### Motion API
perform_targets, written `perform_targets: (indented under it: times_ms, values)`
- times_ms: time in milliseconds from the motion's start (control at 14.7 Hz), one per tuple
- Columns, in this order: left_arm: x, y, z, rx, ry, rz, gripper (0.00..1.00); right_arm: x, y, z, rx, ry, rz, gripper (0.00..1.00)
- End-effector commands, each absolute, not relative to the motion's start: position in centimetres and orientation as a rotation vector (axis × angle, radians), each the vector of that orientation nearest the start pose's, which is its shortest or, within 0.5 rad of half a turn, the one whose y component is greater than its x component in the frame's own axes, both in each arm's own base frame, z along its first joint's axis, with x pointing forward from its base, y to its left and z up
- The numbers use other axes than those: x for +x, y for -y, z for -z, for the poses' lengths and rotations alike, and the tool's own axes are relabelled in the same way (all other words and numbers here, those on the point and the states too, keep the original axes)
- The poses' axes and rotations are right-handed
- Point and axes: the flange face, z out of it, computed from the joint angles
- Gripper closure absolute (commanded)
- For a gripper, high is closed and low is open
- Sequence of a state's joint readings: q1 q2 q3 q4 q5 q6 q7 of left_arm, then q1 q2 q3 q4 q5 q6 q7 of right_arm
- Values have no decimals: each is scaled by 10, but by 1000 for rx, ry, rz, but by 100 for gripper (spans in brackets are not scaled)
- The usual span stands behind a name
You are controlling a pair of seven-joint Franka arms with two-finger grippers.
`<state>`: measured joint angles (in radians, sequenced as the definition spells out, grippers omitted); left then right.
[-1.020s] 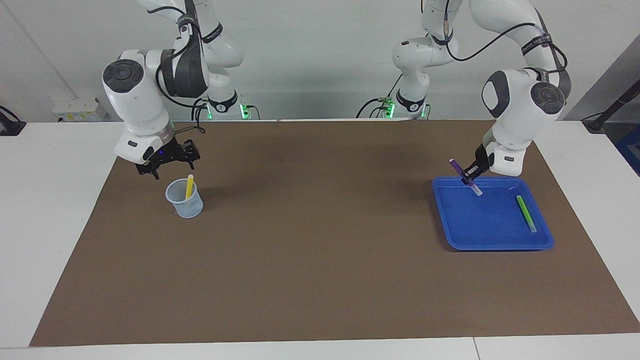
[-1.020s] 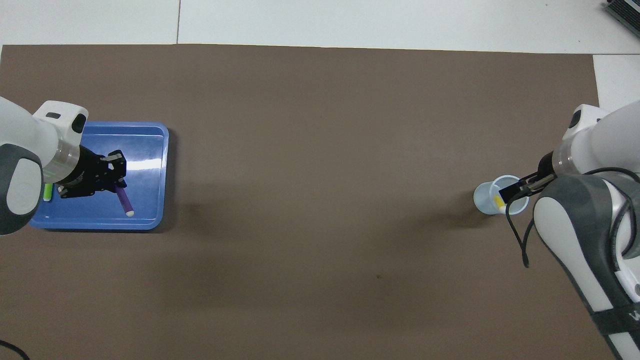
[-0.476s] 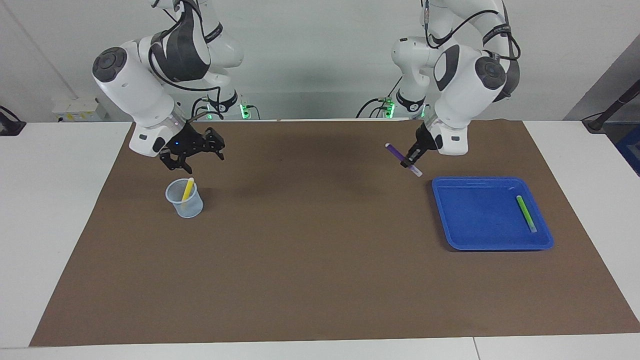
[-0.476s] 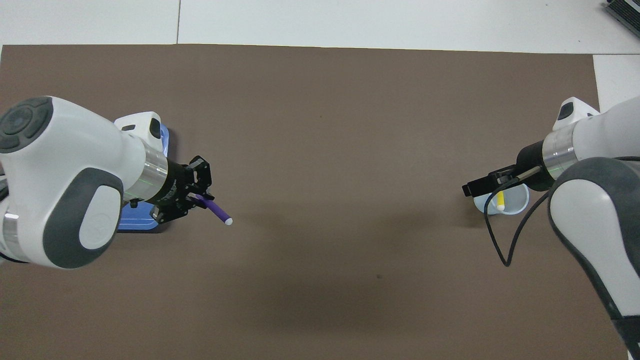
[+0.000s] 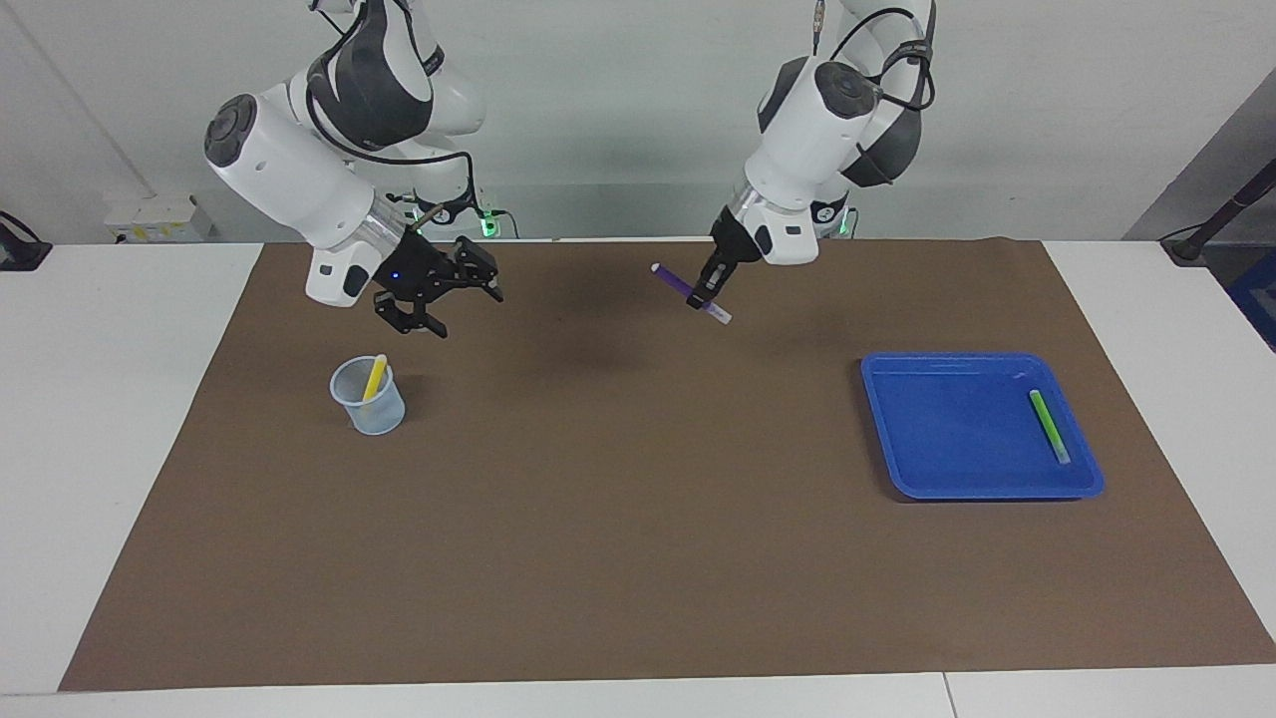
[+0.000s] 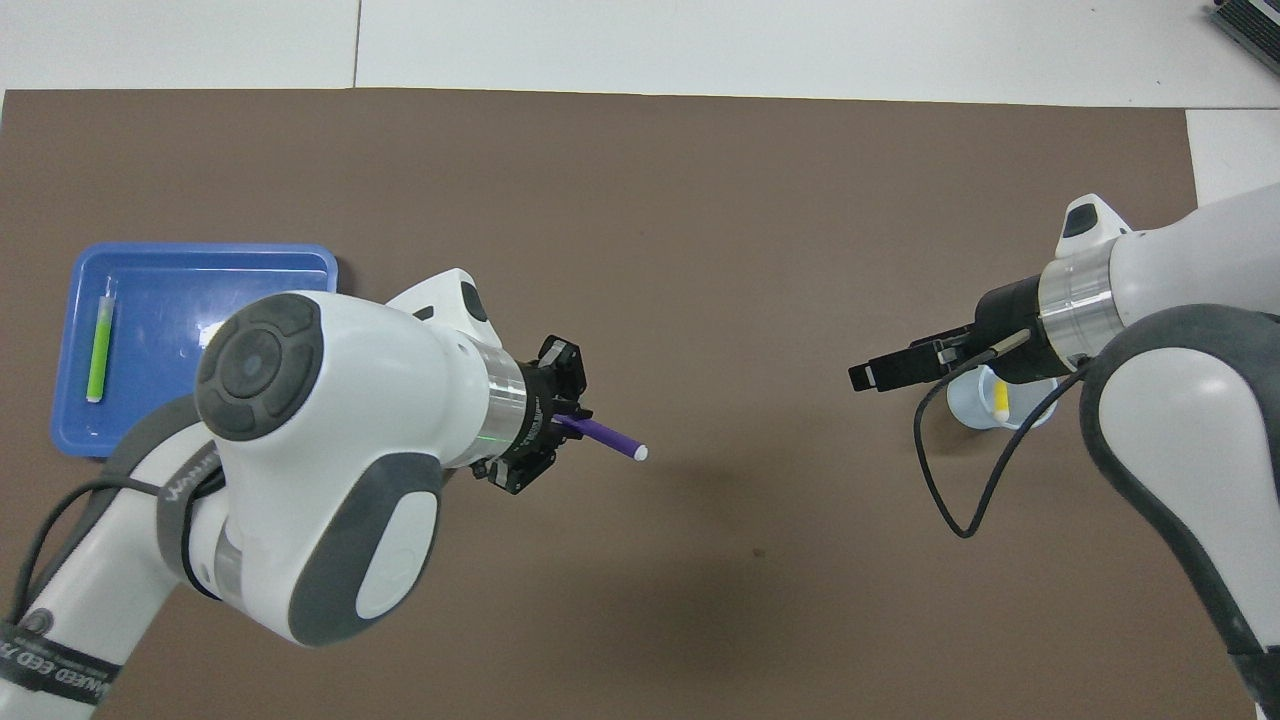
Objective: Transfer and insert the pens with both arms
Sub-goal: 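Lift the purple pen while the right gripper moves toward it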
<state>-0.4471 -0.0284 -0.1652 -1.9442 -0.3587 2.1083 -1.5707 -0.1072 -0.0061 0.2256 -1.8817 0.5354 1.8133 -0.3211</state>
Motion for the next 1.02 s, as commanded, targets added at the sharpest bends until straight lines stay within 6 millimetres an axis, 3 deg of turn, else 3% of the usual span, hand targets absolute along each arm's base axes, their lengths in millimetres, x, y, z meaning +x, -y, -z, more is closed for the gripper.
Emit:
perform_targets:
  times_ms: [0,272,612,952]
  values:
    - [455,351,-514,-2837,2051,-345,100,546,-128,-519,-2526,360,10,0]
    - [440,383,-518,-2682,2402,-379,100,544,-151,-525,-2432,344,32,0]
    - [431,406,-523,-2567,2651,-423,100,543,-176,-529,-2407,353,72,0]
    - [426,415,-530,-2552,2713,-447,100,533,-203,-530,-2383,398,53,5]
